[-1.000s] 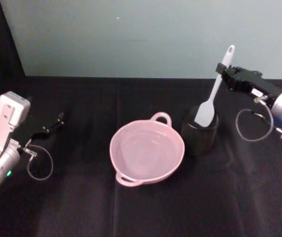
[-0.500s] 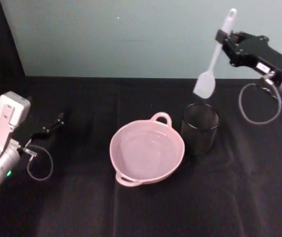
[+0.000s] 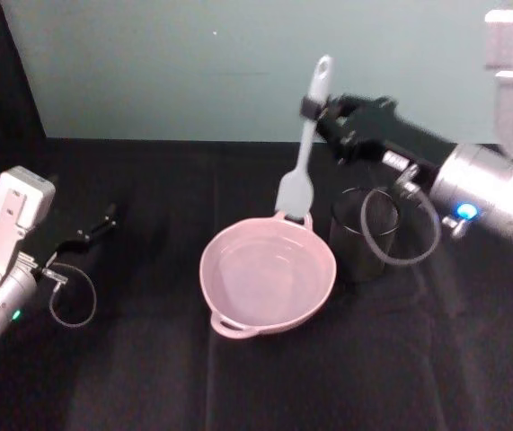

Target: Use the one hand to pick up the spoon and stir the clear water in the bowl.

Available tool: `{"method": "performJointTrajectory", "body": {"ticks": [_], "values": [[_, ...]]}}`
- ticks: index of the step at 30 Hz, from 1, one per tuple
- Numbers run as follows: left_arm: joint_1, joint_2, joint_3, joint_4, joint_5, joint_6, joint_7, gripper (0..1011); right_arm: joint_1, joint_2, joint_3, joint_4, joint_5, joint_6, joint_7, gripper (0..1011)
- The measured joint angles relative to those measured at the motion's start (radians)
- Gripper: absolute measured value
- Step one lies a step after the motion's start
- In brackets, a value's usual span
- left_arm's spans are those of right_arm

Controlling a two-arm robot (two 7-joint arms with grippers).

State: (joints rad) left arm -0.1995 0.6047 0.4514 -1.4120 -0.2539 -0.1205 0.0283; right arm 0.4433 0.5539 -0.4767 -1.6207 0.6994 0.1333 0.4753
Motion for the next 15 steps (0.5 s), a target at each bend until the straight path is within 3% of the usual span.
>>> {"method": "performJointTrajectory", "body": {"ticks": [3, 5, 15], "values": [[0.000, 0.000, 0.000, 0.000, 0.000, 0.000, 0.000, 1011, -0.005, -0.025, -0.027, 0.044, -0.017, -0.029, 0.025, 118], [0.000, 0.000, 0.000, 0.000, 0.000, 0.000, 0.000, 1011, -0.022, -0.048, -0.038, 0.085, -0.047, -0.094, 0.033, 118], [0.000, 0.000, 0.000, 0.000, 0.000, 0.000, 0.000, 1011, -0.074, -0.090, -0.041, 0.221, -0.089, -0.275, 0.116, 117]]}}
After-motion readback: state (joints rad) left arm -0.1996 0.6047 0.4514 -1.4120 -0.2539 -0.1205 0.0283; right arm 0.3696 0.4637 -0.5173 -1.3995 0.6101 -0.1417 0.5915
